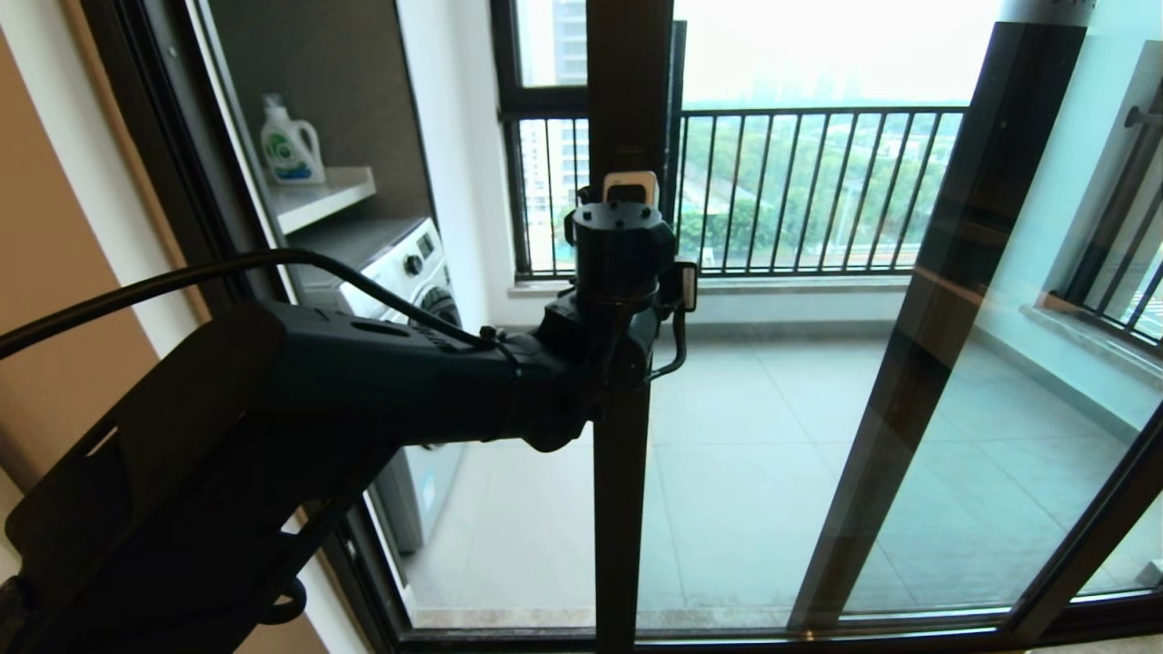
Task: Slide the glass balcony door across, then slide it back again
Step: Close the slid door
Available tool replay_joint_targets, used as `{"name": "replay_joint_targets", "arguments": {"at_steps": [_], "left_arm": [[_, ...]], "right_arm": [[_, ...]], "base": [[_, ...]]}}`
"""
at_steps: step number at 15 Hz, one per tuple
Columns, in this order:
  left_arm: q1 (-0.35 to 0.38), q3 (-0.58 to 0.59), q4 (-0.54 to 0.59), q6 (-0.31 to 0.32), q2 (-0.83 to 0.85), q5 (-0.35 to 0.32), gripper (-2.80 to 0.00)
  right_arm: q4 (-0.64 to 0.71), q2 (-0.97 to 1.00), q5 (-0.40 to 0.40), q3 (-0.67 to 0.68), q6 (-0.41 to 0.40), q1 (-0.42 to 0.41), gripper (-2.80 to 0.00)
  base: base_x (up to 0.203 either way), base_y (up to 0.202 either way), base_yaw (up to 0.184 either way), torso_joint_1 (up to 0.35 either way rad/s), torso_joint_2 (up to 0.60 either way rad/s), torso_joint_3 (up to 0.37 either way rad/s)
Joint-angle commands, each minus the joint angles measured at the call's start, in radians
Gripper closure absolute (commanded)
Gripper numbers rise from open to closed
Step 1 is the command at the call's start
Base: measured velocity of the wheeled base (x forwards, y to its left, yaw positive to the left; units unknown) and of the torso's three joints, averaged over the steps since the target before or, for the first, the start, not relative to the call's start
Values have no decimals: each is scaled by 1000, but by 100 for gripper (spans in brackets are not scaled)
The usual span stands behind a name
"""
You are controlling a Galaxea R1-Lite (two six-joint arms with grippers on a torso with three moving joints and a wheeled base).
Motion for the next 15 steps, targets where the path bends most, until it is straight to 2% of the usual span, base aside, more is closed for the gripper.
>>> {"name": "replay_joint_targets", "arguments": {"at_steps": [1,15], "left_arm": [[14,45,-5,-6,-35,7,0],[174,132,-5,-31,-87,0,0]], "right_arm": [[-1,1,1,12,0,1,0],[-1,1,1,12,-1,1,0]], "base": [[0,0,0,0,0,0],[0,0,0,0,0,0]]}}
